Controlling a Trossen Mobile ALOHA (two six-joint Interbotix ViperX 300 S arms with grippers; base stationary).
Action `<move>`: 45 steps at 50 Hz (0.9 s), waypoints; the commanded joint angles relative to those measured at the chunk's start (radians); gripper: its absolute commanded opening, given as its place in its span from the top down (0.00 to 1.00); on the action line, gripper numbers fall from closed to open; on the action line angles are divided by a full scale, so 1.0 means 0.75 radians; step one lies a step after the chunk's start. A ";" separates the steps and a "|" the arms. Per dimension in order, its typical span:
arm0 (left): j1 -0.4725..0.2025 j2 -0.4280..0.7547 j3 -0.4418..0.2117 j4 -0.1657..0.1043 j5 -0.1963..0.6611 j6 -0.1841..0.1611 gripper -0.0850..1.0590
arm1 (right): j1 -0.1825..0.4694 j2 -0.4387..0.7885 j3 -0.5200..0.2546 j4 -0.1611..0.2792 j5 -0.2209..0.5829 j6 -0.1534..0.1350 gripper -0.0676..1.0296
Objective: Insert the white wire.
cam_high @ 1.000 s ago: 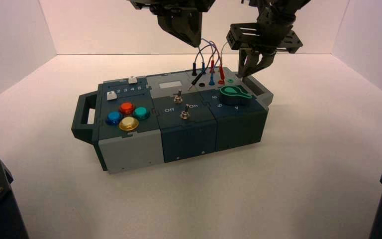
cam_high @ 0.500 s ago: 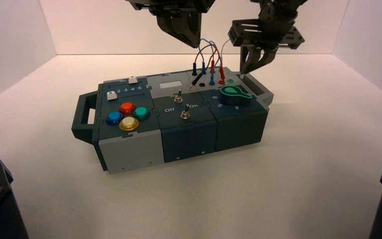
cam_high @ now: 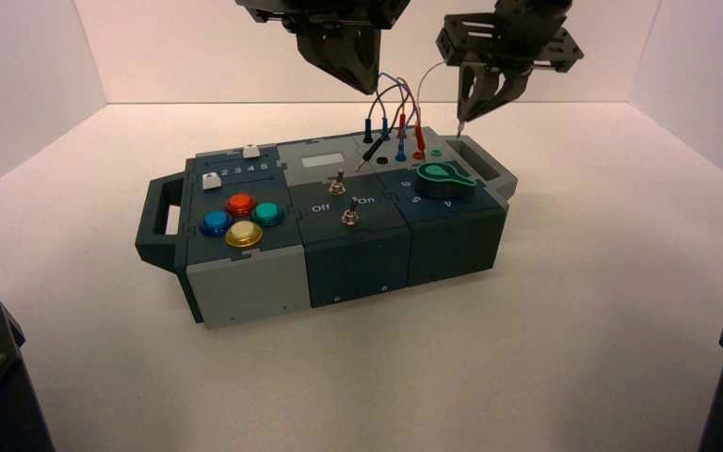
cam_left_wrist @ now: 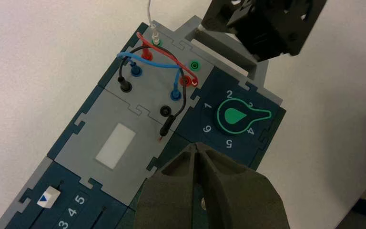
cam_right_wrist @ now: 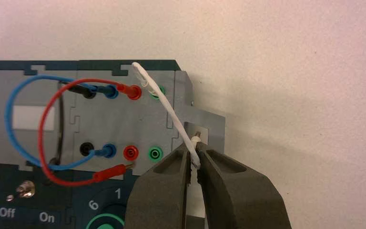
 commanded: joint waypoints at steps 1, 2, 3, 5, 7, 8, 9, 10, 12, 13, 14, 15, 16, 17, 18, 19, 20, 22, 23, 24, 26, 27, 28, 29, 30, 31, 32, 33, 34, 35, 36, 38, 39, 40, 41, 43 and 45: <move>0.012 -0.012 -0.014 0.002 -0.010 -0.006 0.95 | 0.000 -0.057 -0.039 0.002 0.008 0.004 0.96; 0.012 -0.012 -0.012 0.002 -0.010 -0.006 0.95 | 0.000 -0.061 -0.037 0.006 0.014 0.006 0.96; 0.014 -0.012 -0.012 0.002 -0.010 -0.006 0.95 | 0.000 -0.061 -0.037 0.006 0.014 0.004 0.96; 0.016 -0.014 -0.010 0.002 -0.010 -0.006 0.95 | 0.002 -0.063 -0.037 0.008 0.020 0.006 0.96; 0.018 -0.014 -0.008 0.002 -0.010 -0.006 0.95 | 0.004 -0.070 -0.035 0.012 0.027 0.006 0.96; 0.020 -0.014 -0.008 0.002 -0.010 -0.004 0.95 | 0.004 -0.070 -0.035 0.012 0.027 0.006 0.96; 0.020 -0.016 -0.006 0.002 -0.010 -0.006 0.95 | 0.006 -0.072 -0.035 0.014 0.031 0.006 0.96; 0.025 -0.016 -0.006 0.002 -0.010 -0.004 0.95 | 0.006 -0.074 -0.035 0.016 0.033 0.006 0.96; 0.027 -0.016 -0.002 0.002 -0.010 -0.004 0.95 | 0.008 -0.076 -0.035 0.018 0.037 0.006 0.96; 0.027 -0.016 -0.002 0.002 -0.010 -0.004 0.95 | 0.008 -0.076 -0.033 0.020 0.039 0.006 0.96; 0.029 -0.018 0.000 0.002 -0.010 -0.004 0.95 | 0.008 -0.078 -0.035 0.025 0.041 0.006 0.96; 0.031 -0.018 0.000 0.004 -0.010 -0.004 0.95 | 0.010 -0.078 -0.035 0.027 0.045 0.006 0.96; 0.031 -0.020 0.004 0.002 -0.010 -0.004 0.95 | 0.010 -0.080 -0.035 0.029 0.047 0.006 0.96; 0.031 -0.020 0.004 0.002 -0.010 -0.004 0.95 | 0.012 -0.080 -0.035 0.031 0.051 0.006 0.96; 0.033 -0.020 0.006 0.002 -0.010 -0.004 0.95 | 0.012 -0.080 -0.035 0.031 0.051 0.006 0.96; 0.037 -0.022 0.008 0.002 -0.010 -0.002 0.95 | 0.016 -0.082 -0.033 0.035 0.053 0.006 0.96; 0.037 -0.022 0.008 0.002 -0.010 -0.004 0.95 | 0.018 -0.082 -0.033 0.035 0.053 0.006 0.96; 0.039 -0.025 0.010 0.002 -0.010 -0.004 0.95 | 0.020 -0.080 -0.031 0.039 0.055 0.006 0.96; 0.041 -0.027 0.012 0.002 -0.010 -0.002 0.95 | 0.025 -0.080 -0.031 0.043 0.055 0.006 0.96; 0.041 -0.027 0.010 0.002 -0.010 -0.002 0.95 | 0.029 -0.080 -0.031 0.045 0.055 0.006 0.96; 0.043 -0.031 0.012 0.002 -0.010 -0.002 0.95 | 0.035 -0.078 -0.029 0.049 0.055 0.006 0.96; 0.043 -0.033 0.012 0.002 -0.010 -0.002 0.95 | 0.035 -0.078 -0.029 0.049 0.055 0.006 0.96; 0.043 -0.035 0.012 0.002 -0.010 0.000 0.95 | 0.039 -0.078 -0.029 0.051 0.055 0.006 0.96; 0.045 -0.037 0.012 0.004 -0.010 0.000 0.95 | 0.043 -0.078 -0.031 0.053 0.055 0.008 0.96; 0.045 -0.037 0.010 0.004 -0.012 0.000 0.95 | 0.045 -0.078 -0.031 0.053 0.055 0.006 0.96; 0.047 -0.037 0.010 0.004 -0.010 0.000 0.95 | 0.045 -0.076 -0.031 0.055 0.055 0.008 0.96; 0.047 -0.037 0.010 0.004 -0.010 0.000 0.95 | 0.049 -0.078 -0.031 0.059 0.055 0.008 0.96; 0.047 -0.039 0.010 0.004 -0.010 0.000 0.95 | 0.049 -0.078 -0.031 0.059 0.055 0.008 0.96; 0.049 -0.039 0.010 0.004 -0.010 0.000 0.95 | 0.051 -0.078 -0.031 0.059 0.055 0.008 0.96; 0.049 -0.041 0.010 0.004 -0.010 0.000 0.95 | 0.051 -0.076 -0.031 0.063 0.055 0.008 0.96; 0.049 -0.041 0.010 0.004 -0.010 0.000 0.95 | 0.053 -0.076 -0.029 0.063 0.055 0.008 0.96; 0.049 -0.041 0.010 0.004 -0.010 0.002 0.95 | 0.055 -0.076 -0.027 0.065 0.057 0.008 0.96; 0.049 -0.041 0.010 0.004 -0.010 0.002 0.95 | 0.055 -0.076 -0.029 0.067 0.057 0.008 0.96; 0.049 -0.041 0.010 0.004 -0.010 0.002 0.95 | 0.057 -0.076 -0.027 0.067 0.059 0.008 0.96; 0.051 -0.041 0.010 0.004 -0.010 0.000 0.95 | 0.057 -0.076 -0.027 0.067 0.059 0.008 0.96; 0.051 -0.041 0.010 0.004 -0.010 0.002 0.95 | 0.059 -0.076 -0.025 0.074 0.063 0.008 0.96; 0.051 -0.039 0.010 0.004 -0.010 0.002 0.95 | 0.061 -0.076 -0.020 0.080 0.065 0.008 0.96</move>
